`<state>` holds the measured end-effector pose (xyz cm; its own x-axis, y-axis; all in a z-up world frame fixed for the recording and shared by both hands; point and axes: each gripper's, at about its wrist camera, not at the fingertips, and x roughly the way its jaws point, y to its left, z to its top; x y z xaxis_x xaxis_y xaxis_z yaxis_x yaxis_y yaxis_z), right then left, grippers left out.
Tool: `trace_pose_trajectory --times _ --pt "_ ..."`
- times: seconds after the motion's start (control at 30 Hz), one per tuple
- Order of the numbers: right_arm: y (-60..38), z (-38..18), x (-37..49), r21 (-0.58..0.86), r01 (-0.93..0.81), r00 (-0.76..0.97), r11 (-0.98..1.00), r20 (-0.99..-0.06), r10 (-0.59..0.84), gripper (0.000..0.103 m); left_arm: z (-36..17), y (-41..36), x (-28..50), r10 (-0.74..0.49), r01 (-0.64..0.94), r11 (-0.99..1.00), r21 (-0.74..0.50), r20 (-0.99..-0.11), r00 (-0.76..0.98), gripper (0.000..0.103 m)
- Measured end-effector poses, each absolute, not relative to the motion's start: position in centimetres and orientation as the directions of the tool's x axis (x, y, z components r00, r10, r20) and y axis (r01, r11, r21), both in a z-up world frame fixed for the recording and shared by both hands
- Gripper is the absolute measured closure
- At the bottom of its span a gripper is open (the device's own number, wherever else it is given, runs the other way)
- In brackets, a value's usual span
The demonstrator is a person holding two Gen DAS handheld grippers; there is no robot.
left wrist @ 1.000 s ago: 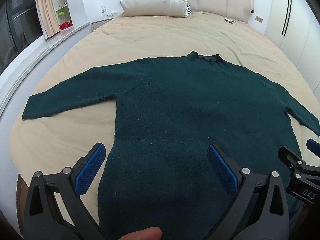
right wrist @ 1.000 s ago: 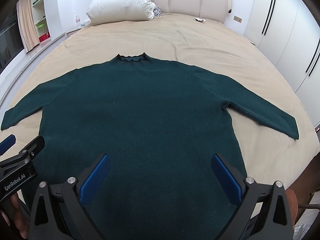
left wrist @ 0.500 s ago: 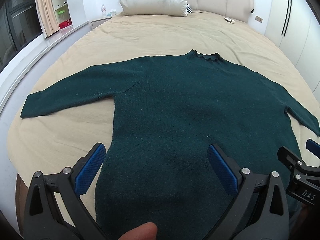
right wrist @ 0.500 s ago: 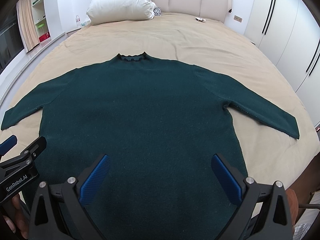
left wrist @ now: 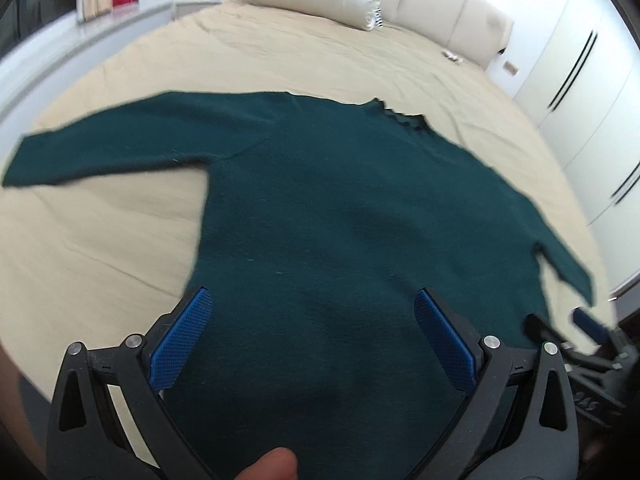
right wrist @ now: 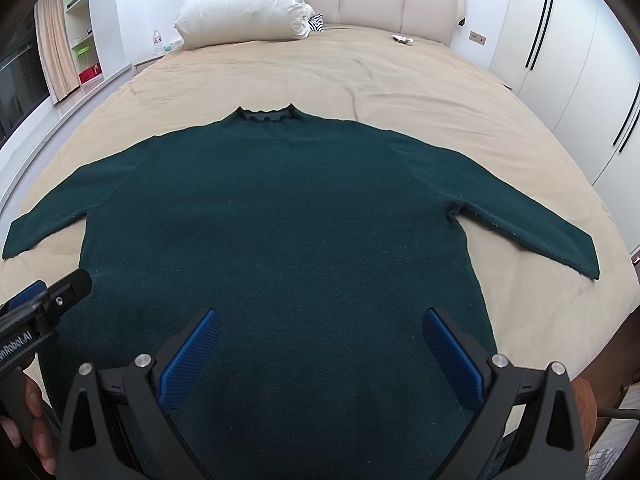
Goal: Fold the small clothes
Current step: 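Grasp the sweater sleeve with the left gripper and lift it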
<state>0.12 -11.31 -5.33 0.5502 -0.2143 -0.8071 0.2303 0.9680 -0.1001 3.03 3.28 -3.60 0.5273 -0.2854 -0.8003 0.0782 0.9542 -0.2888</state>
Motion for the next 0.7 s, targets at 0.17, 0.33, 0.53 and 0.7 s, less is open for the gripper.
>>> trace_pose_trajectory --times 0.17,0.33,0.53,0.7 --pt "-10.9 -5.2 0.4 -0.104 0.225 0.553 0.969 -0.805 -0.214 0.0 -3.2 4.7 3.6 -0.41 0.115 0.9 -0.421 -0.726 0.551 0.0" --pt "-10.8 -4.8 1.1 -0.106 0.222 0.563 0.969 -0.798 -0.217 0.0 -2.9 6.5 4.6 -0.467 0.148 0.873 -0.464 -0.713 0.523 0.0" --pt "-10.9 -4.3 2.2 -0.113 0.224 0.567 0.968 -0.792 -0.224 0.0 -3.1 17.9 6.6 -0.391 -0.1 0.802 -0.589 -0.645 0.657 0.0" --pt "-10.7 -4.0 3.4 -0.102 0.222 0.57 0.97 -0.794 -0.214 0.0 -5.4 31.4 8.8 -0.31 -0.295 0.599 -0.744 -0.555 0.772 0.001"
